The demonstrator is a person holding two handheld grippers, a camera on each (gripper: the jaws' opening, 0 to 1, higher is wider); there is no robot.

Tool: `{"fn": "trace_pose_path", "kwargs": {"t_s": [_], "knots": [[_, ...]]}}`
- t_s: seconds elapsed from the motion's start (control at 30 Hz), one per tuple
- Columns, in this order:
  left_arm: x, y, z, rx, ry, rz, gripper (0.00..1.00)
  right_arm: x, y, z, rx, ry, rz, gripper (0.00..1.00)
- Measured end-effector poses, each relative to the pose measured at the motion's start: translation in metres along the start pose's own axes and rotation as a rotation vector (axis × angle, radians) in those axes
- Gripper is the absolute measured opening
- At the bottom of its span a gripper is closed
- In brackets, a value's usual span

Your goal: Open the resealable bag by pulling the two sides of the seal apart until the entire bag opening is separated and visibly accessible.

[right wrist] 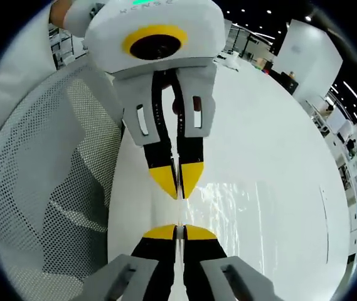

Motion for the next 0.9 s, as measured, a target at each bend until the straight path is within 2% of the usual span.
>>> {"fn": "trace_pose_path", "kwargs": {"t_s": [0.17,0.43,0.67,0.9], "knots": [[0.005,0.004,0.000,0.001,-0.010,0.000,0.05,0.003,0.001,0.002,-0.003,-0.012,-0.007,0.00],[0.013,0.009,-0.002,-0.009,-0.008,-0.011,0.01,0.007,0.003,0.002,-0.007,-0.018,-0.018,0.00],[0.013,0.009,-0.003,-0.020,-0.012,-0.014,0.00,0.006,0.002,0.002,-0.011,-0.014,-0.025,0.00],[0.008,0.010,-0.003,-0.030,-0.050,-0.005,0.00,-0.009,-0.005,0.001,-0.009,0.000,-0.002,0.00]]}}
Point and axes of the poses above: the point that each gripper's makers call its tool centre point, and the gripper's own axes: y roughly forward along the fingers, z roughly to its left, x roughly out of its top, the point moved 3 cm from there along -y, roughly backward along the fingers, and after that the axes turned 7 degrees about -z, right-handed, at the moved point
